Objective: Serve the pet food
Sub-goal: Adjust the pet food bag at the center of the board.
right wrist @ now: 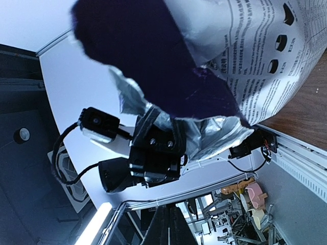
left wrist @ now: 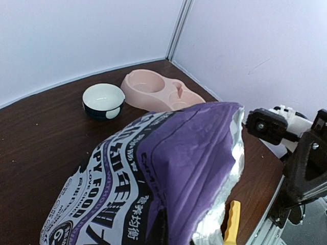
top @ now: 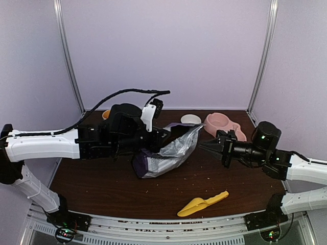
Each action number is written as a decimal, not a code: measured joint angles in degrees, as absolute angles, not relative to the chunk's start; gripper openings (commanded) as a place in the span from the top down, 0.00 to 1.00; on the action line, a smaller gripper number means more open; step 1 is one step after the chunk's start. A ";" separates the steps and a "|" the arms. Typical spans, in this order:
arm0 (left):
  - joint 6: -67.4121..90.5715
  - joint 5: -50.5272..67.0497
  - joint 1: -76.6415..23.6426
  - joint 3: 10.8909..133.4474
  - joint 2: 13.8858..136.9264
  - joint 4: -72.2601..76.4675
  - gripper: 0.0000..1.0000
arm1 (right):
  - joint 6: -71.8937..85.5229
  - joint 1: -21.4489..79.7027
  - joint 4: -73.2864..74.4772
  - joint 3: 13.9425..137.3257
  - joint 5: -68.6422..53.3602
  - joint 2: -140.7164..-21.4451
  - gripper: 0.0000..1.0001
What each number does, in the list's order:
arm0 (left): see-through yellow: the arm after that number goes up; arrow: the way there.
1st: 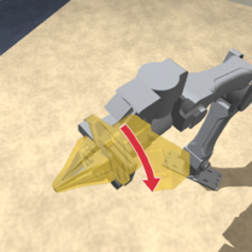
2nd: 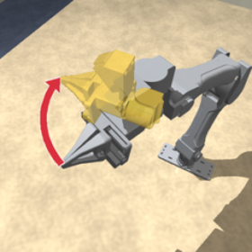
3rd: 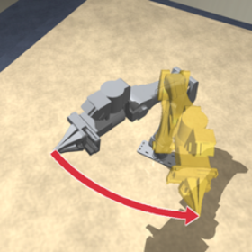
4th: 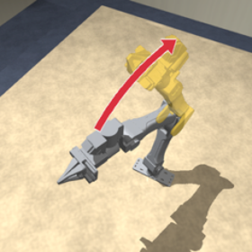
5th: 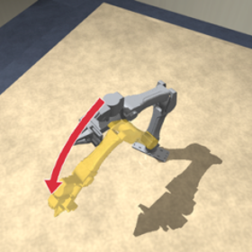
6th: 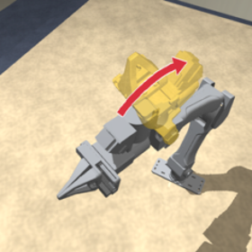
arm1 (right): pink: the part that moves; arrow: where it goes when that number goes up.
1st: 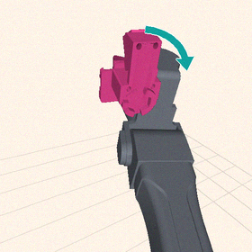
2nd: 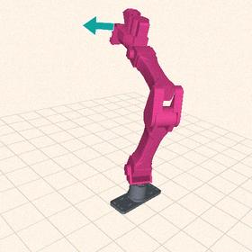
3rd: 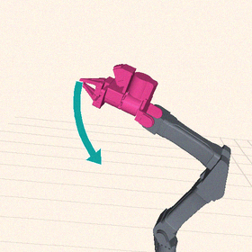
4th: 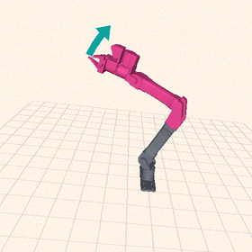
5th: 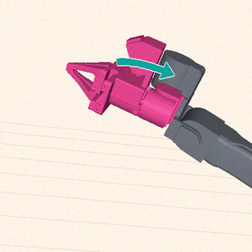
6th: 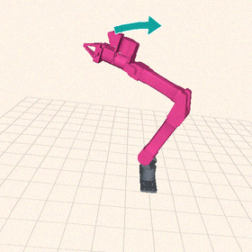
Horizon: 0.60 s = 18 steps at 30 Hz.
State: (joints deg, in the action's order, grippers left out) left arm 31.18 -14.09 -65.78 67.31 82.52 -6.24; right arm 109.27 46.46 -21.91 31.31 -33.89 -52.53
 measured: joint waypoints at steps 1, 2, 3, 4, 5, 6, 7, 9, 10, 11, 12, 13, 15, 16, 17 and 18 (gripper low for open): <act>31.40 -13.91 -66.11 67.57 83.15 -5.61 1.00 | 108.62 46.46 -20.88 31.40 -33.63 -52.80 0.97; 31.51 -13.85 -66.39 67.92 83.74 -5.34 1.00 | 107.87 46.46 -19.49 31.62 -33.21 -53.04 0.95; 31.64 -13.82 -66.81 68.34 84.44 -4.73 1.00 | 106.59 46.46 -17.02 32.12 -32.62 -53.39 0.93; 31.68 -13.80 -67.09 68.60 84.93 -4.43 1.00 | 105.71 46.46 -15.46 32.58 -32.16 -53.60 0.91; 31.68 -13.76 -67.48 68.95 85.52 -4.05 1.00 | 103.83 46.46 -12.53 33.67 -31.44 -53.82 0.86; 31.68 -13.69 -67.83 69.10 85.95 -3.64 1.00 | 102.26 46.46 -10.15 34.76 -30.79 -53.93 0.82; 31.66 -13.63 -68.14 69.12 86.21 -3.27 1.00 | 100.92 46.46 -7.90 35.92 -29.98 -53.93 0.77; 31.64 -13.37 -68.62 69.12 86.43 -2.90 1.00 | 98.76 46.46 -4.58 37.76 -28.34 -53.89 0.70; 31.64 -13.21 -68.73 69.12 86.46 -2.76 1.00 | 97.12 46.46 -2.96 38.57 -27.46 -53.76 0.67; 31.64 -13.04 -68.79 69.12 86.46 -2.61 1.00 | 96.09 46.46 -1.74 38.98 -26.52 -53.49 0.66; 31.64 -12.99 -68.79 69.12 86.46 -2.61 1.00 | 94.98 46.46 -0.47 39.16 -25.71 -53.21 0.64; 31.64 -12.93 -68.79 69.12 86.46 -2.59 1.00 | 93.89 46.46 0.95 39.22 -24.80 -52.93 0.61; 31.57 -12.73 -68.79 69.12 86.48 -2.59 1.00 | 91.37 46.46 4.56 39.64 -22.98 -52.73 0.58; 31.53 -12.64 -68.79 69.12 86.48 -2.59 1.00 | 90.02 46.48 6.70 40.25 -22.02 -52.82 0.55; 31.42 -12.58 -68.79 69.12 86.50 -2.59 1.00 | 88.60 46.52 8.67 41.06 -21.26 -52.93 0.52; 31.33 -12.49 -68.79 69.14 86.52 -2.61 1.00 | 86.70 46.65 11.27 42.44 -20.08 -53.19 0.50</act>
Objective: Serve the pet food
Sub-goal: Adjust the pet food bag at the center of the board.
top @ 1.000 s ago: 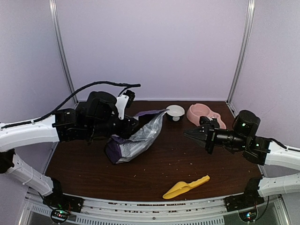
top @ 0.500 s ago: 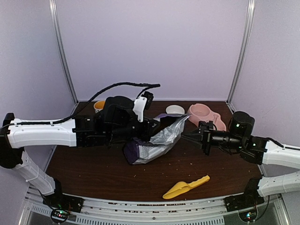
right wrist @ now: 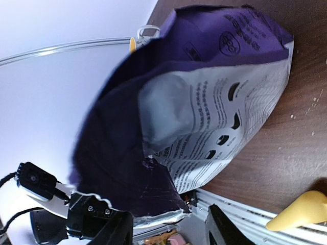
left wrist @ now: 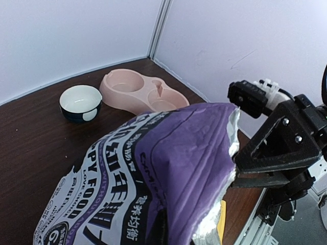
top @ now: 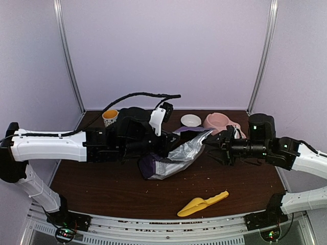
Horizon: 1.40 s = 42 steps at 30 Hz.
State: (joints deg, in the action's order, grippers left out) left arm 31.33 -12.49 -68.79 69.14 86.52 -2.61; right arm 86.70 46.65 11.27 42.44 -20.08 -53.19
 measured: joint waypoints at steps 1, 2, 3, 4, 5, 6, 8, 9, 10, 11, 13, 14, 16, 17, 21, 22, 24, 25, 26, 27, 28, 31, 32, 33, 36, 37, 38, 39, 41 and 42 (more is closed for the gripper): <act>31.20 -12.36 -68.79 69.21 86.59 -2.66 1.00 | 85.54 46.83 12.78 43.59 -19.20 -53.45 0.48; 31.14 -12.19 -68.79 69.38 86.72 -2.70 1.00 | 83.66 47.35 14.98 45.41 -17.78 -53.89 0.47; 31.11 -12.14 -68.79 69.58 86.85 -2.74 1.00 | 82.00 47.75 16.45 46.92 -16.51 -54.26 0.44; 31.05 -12.01 -68.79 69.80 87.05 -2.87 1.00 | 80.20 48.31 17.78 48.47 -15.16 -54.65 0.41; 30.98 -11.90 -68.79 69.89 87.13 -2.87 1.00 | 78.46 49.08 19.25 50.09 -13.58 -55.09 0.40; 30.94 -11.73 -68.79 69.93 87.22 -2.87 1.00 | 77.38 49.71 20.16 51.24 -12.21 -55.44 0.39; 30.74 -11.51 -68.79 70.04 87.29 -2.87 1.00 | 74.94 50.98 21.56 52.99 -9.76 -56.14 0.39; 30.59 -11.42 -68.79 70.08 87.33 -2.87 1.00 | 73.89 51.53 22.06 53.43 -8.64 -56.49 0.39; 30.52 -11.33 -68.79 70.11 87.35 -2.90 1.00 | 73.19 51.94 22.55 53.69 -7.70 -56.93 0.39; 30.44 -11.22 -68.79 70.17 87.42 -2.92 1.00 | 72.42 52.38 23.16 53.95 -6.68 -57.49 0.39; 30.26 -10.90 -68.79 70.41 87.57 -3.11 1.00 | 71.37 53.12 24.27 54.28 -4.43 -59.11 0.40; 30.13 -10.79 -68.79 70.65 87.79 -3.16 1.00 | 70.76 53.47 24.97 54.50 -3.29 -60.01 0.41; 29.91 -10.35 -68.79 70.91 88.14 -3.07 1.00 | 69.82 54.35 26.59 55.59 -0.60 -62.04 0.43; 29.85 -10.15 -68.79 70.96 88.20 -3.03 1.00 | 69.32 54.68 27.16 56.21 0.60 -62.89 0.44; 29.32 -9.91 -68.79 71.05 88.20 -3.07 1.00 | 67.94 56.64 28.03 58.78 6.76 -65.54 0.45; 29.10 -10.02 -68.79 71.05 88.20 -3.11 1.00 | 67.64 57.12 28.01 59.16 8.49 -65.91 0.45; 28.62 -10.22 -68.79 71.05 88.20 -3.11 1.00 | 67.40 57.98 28.01 59.31 11.53 -66.30 0.45; 28.40 -10.26 -68.79 71.05 88.20 -3.14 1.00 | 67.37 58.28 28.01 59.29 12.82 -66.54 0.45; 28.21 -10.28 -68.79 71.05 88.20 -3.16 1.00 | 67.35 58.54 27.99 59.31 14.00 -66.92 0.46; 28.12 -10.26 -68.79 71.05 88.20 -3.16 1.00 | 67.37 58.70 27.92 59.31 14.79 -67.33 0.48; 27.94 -10.28 -68.79 71.05 88.20 -3.16 1.00 | 67.46 58.89 27.88 59.31 15.70 -68.03 0.51; 27.64 -10.46 -68.79 71.05 88.20 -3.18 1.00 | 67.85 59.83 27.64 59.64 17.96 -70.46 0.61; 27.53 -10.79 -68.84 71.05 88.20 -3.22 1.00 | 67.94 60.20 27.75 59.92 18.63 -70.91 0.65; 27.42 -11.22 -68.90 71.05 88.20 -3.25 1.00 | 68.18 60.71 28.21 60.23 19.35 -71.18 0.68; 27.11 -13.06 -69.23 71.05 88.12 -3.33 1.00 | 69.49 61.82 30.41 60.47 20.62 -70.81 0.77; 26.94 -13.52 -69.38 71.05 88.07 -3.38 1.00 | 70.08 62.15 30.98 60.07 20.69 -70.41 0.79; 26.81 -14.06 -69.63 71.05 88.03 -3.40 1.00 | 70.57 62.48 31.22 59.27 20.56 -69.73 0.80; 26.57 -14.48 -69.97 71.00 88.01 -3.40 1.00 | 71.37 62.78 31.31 57.95 20.27 -68.73 0.82; 26.11 -15.07 -70.50 70.87 87.96 -3.22 1.00 | 72.97 63.42 31.24 54.24 19.11 -65.95 0.83; 25.89 -15.35 -70.67 70.78 87.90 -3.03 1.00 | 73.63 63.61 31.09 52.95 18.68 -64.99 0.83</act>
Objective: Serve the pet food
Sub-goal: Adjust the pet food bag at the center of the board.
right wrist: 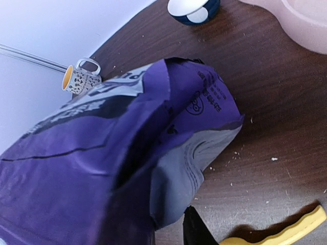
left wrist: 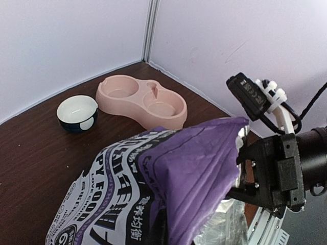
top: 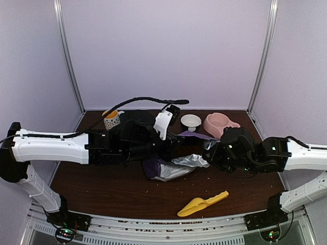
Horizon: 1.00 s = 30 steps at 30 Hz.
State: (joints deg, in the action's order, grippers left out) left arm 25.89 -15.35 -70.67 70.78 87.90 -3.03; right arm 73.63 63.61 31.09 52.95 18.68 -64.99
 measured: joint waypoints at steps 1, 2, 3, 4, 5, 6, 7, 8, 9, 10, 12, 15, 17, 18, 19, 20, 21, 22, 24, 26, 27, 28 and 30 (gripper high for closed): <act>25.65 -15.46 -70.81 70.59 87.81 -2.87 1.00 | 74.54 63.94 30.70 51.16 17.93 -63.64 0.83; 25.43 -15.57 -70.89 70.46 87.72 -2.79 1.00 | 75.35 64.14 30.33 49.89 17.37 -62.70 0.83; 25.21 -15.62 -70.98 70.30 87.66 -2.61 1.00 | 76.20 64.29 29.80 48.56 16.78 -61.69 0.83; 24.95 -15.57 -71.05 70.08 87.59 -2.35 1.00 | 77.06 64.40 29.34 47.31 16.25 -60.75 0.82; 24.67 -15.40 -71.11 69.80 87.55 -1.98 1.00 | 77.58 64.45 29.02 46.54 15.86 -60.10 0.81; 24.43 -15.20 -71.16 69.63 87.53 -1.78 1.00 | 77.91 64.47 28.82 46.19 15.62 -59.68 0.79; 24.10 -14.74 -71.22 69.25 87.39 -1.26 1.00 | 78.00 64.47 28.88 46.09 15.40 -59.35 0.77; 23.81 -14.26 -71.24 68.75 87.18 -0.91 1.00 | 78.00 64.47 28.91 46.09 15.20 -59.13 0.74; 23.49 -13.78 -71.22 68.18 86.91 -0.32 1.00 | 77.84 64.47 29.04 46.15 15.07 -59.09 0.70; 23.29 -13.41 -71.22 67.79 86.74 0.14 1.00 | 77.82 64.47 29.15 46.26 14.92 -59.11 0.67; 22.83 -12.58 -71.22 66.89 86.46 1.19 1.00 | 77.25 64.47 29.50 46.65 14.70 -59.13 0.60; 22.33 -12.27 -71.33 66.08 86.04 1.78 1.00 | 76.84 64.47 29.54 46.70 14.39 -59.22 0.56; 22.06 -12.38 -71.44 65.93 85.86 1.78 1.00 | 76.58 64.62 29.12 46.70 14.41 -59.51 0.56; 21.96 -12.47 -71.53 65.89 85.84 1.78 1.00 | 76.55 64.71 28.84 46.70 14.48 -59.79 0.57; 21.96 -12.62 -71.66 65.89 85.84 1.78 1.00 | 76.53 65.01 28.40 46.70 14.61 -60.12 0.58; 21.96 -12.80 -71.77 65.89 85.84 1.78 1.00 | 76.55 65.21 27.88 46.70 14.87 -60.49 0.60; 21.96 -13.06 -71.85 65.87 85.84 1.72 1.00 | 76.51 65.39 27.22 46.70 15.07 -60.88 0.63; 21.98 -13.19 -71.92 65.84 85.84 1.69 1.00 | 76.44 65.54 26.72 46.70 15.27 -61.25 0.66; 22.13 -14.04 -72.16 65.76 85.84 1.63 1.00 | 76.44 65.73 24.73 46.70 15.70 -62.48 0.73; 22.48 -15.09 -72.40 65.67 85.82 1.58 1.00 | 76.12 65.78 22.50 46.65 16.21 -63.61 0.81; 22.70 -15.77 -72.44 65.54 85.76 1.58 1.00 | 75.77 65.76 21.41 46.61 16.49 -64.14 0.84; 23.00 -16.40 -72.44 65.23 85.52 1.61 1.00 | 75.64 65.76 20.03 46.44 16.67 -64.69 0.87; 23.55 -17.56 -72.44 64.47 84.79 1.58 1.00 | 74.87 65.43 17.10 46.04 16.78 -66.06 0.88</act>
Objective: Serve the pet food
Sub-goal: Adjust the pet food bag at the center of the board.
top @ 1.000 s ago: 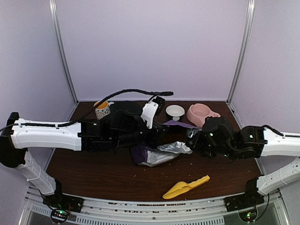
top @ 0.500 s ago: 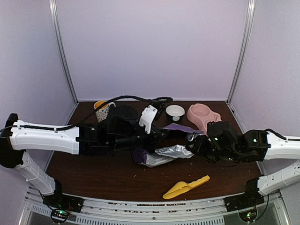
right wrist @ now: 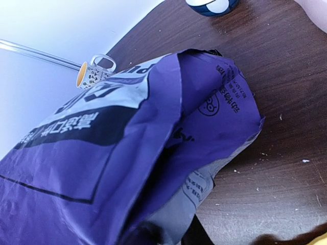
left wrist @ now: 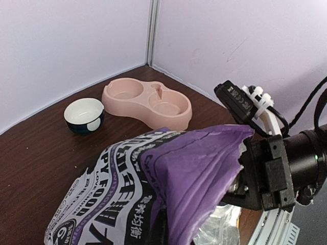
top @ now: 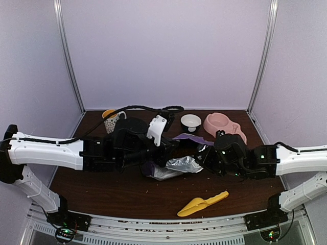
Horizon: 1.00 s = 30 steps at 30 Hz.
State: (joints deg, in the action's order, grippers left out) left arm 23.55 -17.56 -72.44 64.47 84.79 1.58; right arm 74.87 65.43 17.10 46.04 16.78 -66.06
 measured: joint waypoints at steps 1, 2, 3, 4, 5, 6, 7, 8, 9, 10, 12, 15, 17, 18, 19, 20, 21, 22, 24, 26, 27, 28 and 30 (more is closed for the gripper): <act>23.77 -18.15 -72.44 63.99 84.31 1.54 1.00 | 74.72 65.23 15.29 45.76 16.75 -67.00 0.88; 24.12 -18.85 -72.44 63.46 83.77 1.23 1.00 | 74.24 65.08 13.72 45.56 16.67 -67.92 0.88; 24.34 -19.35 -72.44 63.11 83.46 1.15 1.00 | 73.69 64.82 12.21 45.47 16.51 -68.93 0.89; 24.64 -20.08 -72.44 62.46 82.94 0.95 1.00 | 73.36 64.47 10.66 45.47 16.29 -70.04 0.89; 24.95 -20.60 -72.44 61.98 82.59 0.82 1.00 | 72.86 64.05 9.08 45.47 15.94 -71.20 0.89; 25.26 -21.06 -72.42 61.47 82.24 0.69 1.00 | 72.23 63.53 7.53 45.47 15.38 -72.34 0.89; 25.56 -21.56 -72.44 61.06 81.95 0.32 1.00 | 71.68 63.02 5.89 45.50 14.79 -73.54 0.90; 25.93 -22.06 -72.42 60.75 81.82 -0.01 1.00 | 71.00 62.57 4.43 45.56 14.22 -74.74 0.90; 26.20 -22.41 -72.42 60.49 81.73 -0.27 1.00 | 70.35 62.15 3.29 45.74 13.61 -76.01 0.90; 26.57 -22.92 -72.42 60.23 81.65 -0.78 1.00 | 69.54 61.73 2.55 46.26 13.02 -77.38 0.90; 27.09 -23.86 -72.38 59.99 81.65 -1.78 1.00 | 68.14 61.19 1.96 47.51 12.19 -79.70 0.91; 27.83 -25.02 -72.27 59.90 81.65 -2.81 1.00 | 65.89 60.45 2.11 49.30 10.76 -82.30 0.91; 28.29 -25.54 -72.27 59.90 81.69 -3.31 1.00 | 65.47 60.31 2.20 49.47 10.33 -82.48 0.91; 28.58 -25.78 -72.27 59.90 81.76 -3.33 1.00 | 65.06 60.23 2.37 49.47 10.00 -82.46 0.91; 28.93 -25.96 -72.29 60.01 81.95 -3.42 1.00 | 64.82 60.14 2.55 49.47 9.76 -82.43 0.91; 29.15 -26.15 -72.34 60.31 82.26 -3.62 1.00 | 64.69 60.05 2.61 49.34 9.54 -82.37 0.91; 29.34 -26.26 -72.40 60.69 82.74 -3.73 1.00 | 64.71 59.99 2.59 49.01 9.37 -82.24 0.91; 29.52 -26.28 -72.44 61.17 83.29 -3.90 1.00 | 64.75 59.94 2.07 48.07 9.08 -81.95 0.91; 29.85 -26.22 -72.73 62.37 84.79 -4.21 1.00 | 65.06 59.86 1.06 45.84 8.73 -81.30 0.91; 29.98 -26.02 -73.19 63.31 86.41 -4.45 1.00 | 65.95 59.88 -0.71 42.70 8.14 -80.64 0.90; 29.98 -25.87 -73.38 63.64 87.13 -4.45 1.00 | 66.35 59.88 -1.54 41.32 7.70 -80.49 0.89; 29.95 -25.74 -73.49 63.99 87.77 -4.58 1.00 | 66.70 60.01 -2.26 39.99 7.38 -80.47 0.88; 29.95 -25.34 -73.63 64.73 89.10 -4.67 1.00 | 67.55 60.38 -2.87 38.74 7.14 -80.64 0.84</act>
State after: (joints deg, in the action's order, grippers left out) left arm 29.95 -25.34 -73.63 64.73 89.10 -4.67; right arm 67.55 60.38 -2.87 38.74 7.14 -80.64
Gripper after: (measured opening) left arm 0.004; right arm 0.111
